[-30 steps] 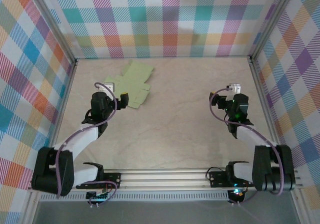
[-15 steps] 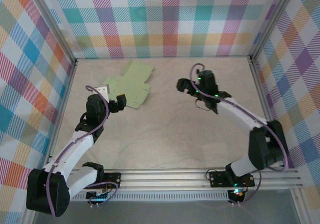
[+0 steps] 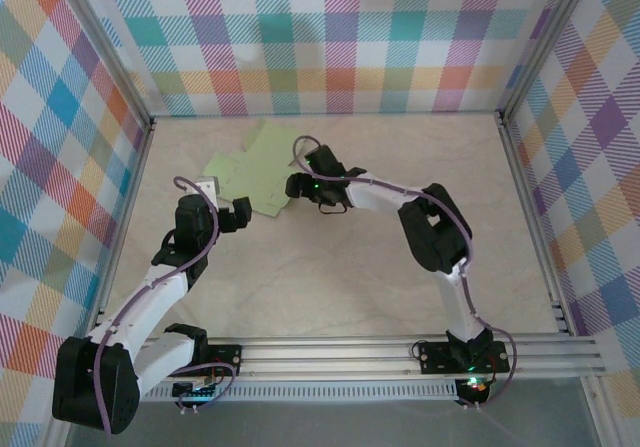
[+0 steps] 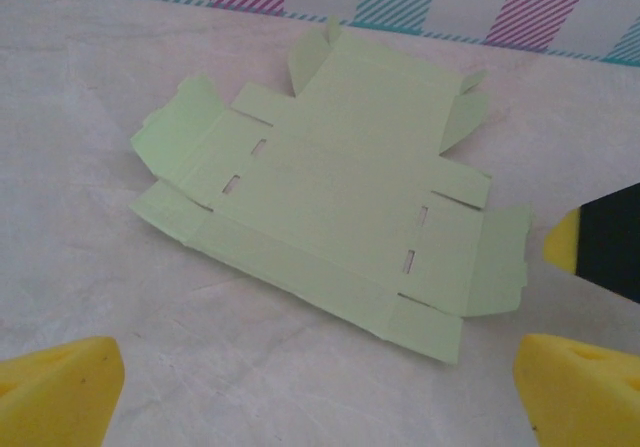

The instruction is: Fold the paper box

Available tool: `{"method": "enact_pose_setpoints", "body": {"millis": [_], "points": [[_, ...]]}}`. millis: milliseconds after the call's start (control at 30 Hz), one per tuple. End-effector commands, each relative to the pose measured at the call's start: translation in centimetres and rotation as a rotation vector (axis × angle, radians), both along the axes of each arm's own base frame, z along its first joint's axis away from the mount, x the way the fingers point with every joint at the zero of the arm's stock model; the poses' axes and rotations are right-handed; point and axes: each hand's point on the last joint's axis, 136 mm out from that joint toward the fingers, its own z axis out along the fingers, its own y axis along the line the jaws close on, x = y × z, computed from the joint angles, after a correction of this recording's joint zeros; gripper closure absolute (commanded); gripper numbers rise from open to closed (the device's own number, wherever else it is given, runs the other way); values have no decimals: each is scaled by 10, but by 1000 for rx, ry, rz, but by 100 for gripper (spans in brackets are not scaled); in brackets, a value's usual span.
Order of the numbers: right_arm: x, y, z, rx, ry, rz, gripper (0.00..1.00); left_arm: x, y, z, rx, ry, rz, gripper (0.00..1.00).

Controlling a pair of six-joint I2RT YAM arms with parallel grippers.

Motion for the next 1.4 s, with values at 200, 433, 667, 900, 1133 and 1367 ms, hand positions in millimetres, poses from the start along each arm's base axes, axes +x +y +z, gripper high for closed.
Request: {"method": "enact_pose_setpoints", "body": {"millis": [200,433,667,900,1133,1367], "points": [[4,16,-23,-45,80,38,53,-2,5,-15,38,35,16,0],[5,13,-23,-64,82,60,84,-5,8,-14,56,39,22,0],[6,-4,-3,-89,16,205,100,-5,5,-12,58,44,5,0],[-3,-66,7,-153,6,463,100,-5,9,-13,101,55,8,0],[-50,-127,-2,-297,71,769,100,2,-3,-14,51,64,-34,0],[-63,-164,-11,-450,27,996,100,12,-25,-12,-6,87,-130,0]]}}
